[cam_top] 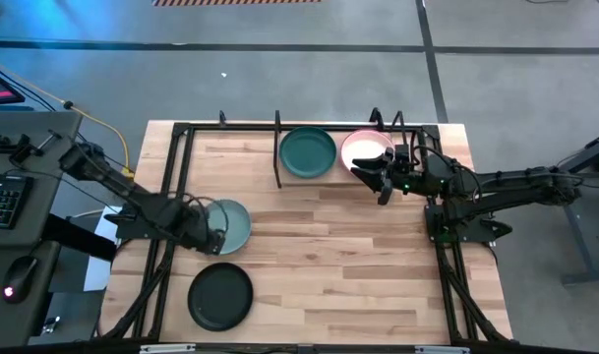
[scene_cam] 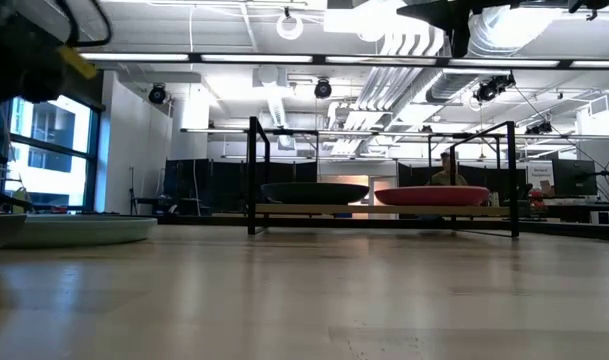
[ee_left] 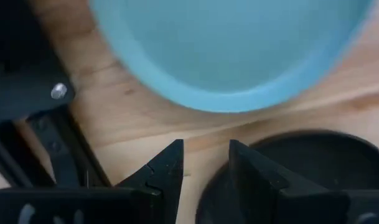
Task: Place and stack plates onto a shelf
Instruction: Stack the gray plate on top of the dark blue plate
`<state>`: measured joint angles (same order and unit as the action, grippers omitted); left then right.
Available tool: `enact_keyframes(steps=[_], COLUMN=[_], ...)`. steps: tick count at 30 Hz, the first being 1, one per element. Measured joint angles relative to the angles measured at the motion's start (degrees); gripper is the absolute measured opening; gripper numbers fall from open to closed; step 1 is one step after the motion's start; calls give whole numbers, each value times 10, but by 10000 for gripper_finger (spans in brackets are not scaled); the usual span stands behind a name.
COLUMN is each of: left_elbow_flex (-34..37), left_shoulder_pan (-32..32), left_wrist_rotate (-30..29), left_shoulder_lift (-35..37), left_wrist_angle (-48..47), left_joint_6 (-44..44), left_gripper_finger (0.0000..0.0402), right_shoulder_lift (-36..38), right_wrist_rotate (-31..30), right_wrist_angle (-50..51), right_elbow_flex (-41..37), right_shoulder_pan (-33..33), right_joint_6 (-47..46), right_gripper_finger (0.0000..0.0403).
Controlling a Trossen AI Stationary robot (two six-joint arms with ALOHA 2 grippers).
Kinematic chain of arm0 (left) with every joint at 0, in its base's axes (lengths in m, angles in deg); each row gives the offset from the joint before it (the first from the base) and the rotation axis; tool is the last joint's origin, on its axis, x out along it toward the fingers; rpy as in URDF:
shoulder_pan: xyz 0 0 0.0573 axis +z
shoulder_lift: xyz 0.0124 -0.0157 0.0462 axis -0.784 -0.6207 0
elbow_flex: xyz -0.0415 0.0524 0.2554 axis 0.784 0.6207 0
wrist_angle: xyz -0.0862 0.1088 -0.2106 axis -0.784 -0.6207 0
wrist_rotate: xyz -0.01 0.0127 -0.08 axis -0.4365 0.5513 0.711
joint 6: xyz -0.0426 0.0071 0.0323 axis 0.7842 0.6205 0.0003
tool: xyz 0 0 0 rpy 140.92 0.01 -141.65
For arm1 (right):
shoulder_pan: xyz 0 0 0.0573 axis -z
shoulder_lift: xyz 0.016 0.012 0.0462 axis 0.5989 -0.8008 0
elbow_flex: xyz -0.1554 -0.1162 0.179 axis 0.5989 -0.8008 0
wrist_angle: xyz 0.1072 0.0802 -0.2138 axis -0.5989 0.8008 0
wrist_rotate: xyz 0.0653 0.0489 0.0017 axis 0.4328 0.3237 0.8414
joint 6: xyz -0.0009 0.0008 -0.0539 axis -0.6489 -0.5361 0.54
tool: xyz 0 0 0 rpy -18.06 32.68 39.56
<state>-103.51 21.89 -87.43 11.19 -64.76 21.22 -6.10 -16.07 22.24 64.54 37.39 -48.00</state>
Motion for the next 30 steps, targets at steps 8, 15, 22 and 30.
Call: enact_keyframes(steps=[8, 15, 22, 30], left_elbow_flex=[27, 27, 27, 27], left_shoulder_pan=[-63, -65, -61, -43], left_wrist_rotate=[-12, -62, -59, -61], left_shoulder_lift=[-39, -60, -101, -139], left_wrist_angle=[1, 2, 10, 34], left_joint_6=[205, 295, 300, 304], left_gripper_finger=[115, 115, 115, 115], right_shoulder_lift=[0, 0, 0, 0], right_wrist_rotate=[0, 0, 0, 0], right_wrist_angle=[4, 11, 14, 16], right_elbow_flex=[0, 0, 0, 0], right_shoulder_pan=[0, 2, 2, 2], right_joint_6=[0, 0, 0, 0], right_gripper_finger=[155, 155, 155, 155])
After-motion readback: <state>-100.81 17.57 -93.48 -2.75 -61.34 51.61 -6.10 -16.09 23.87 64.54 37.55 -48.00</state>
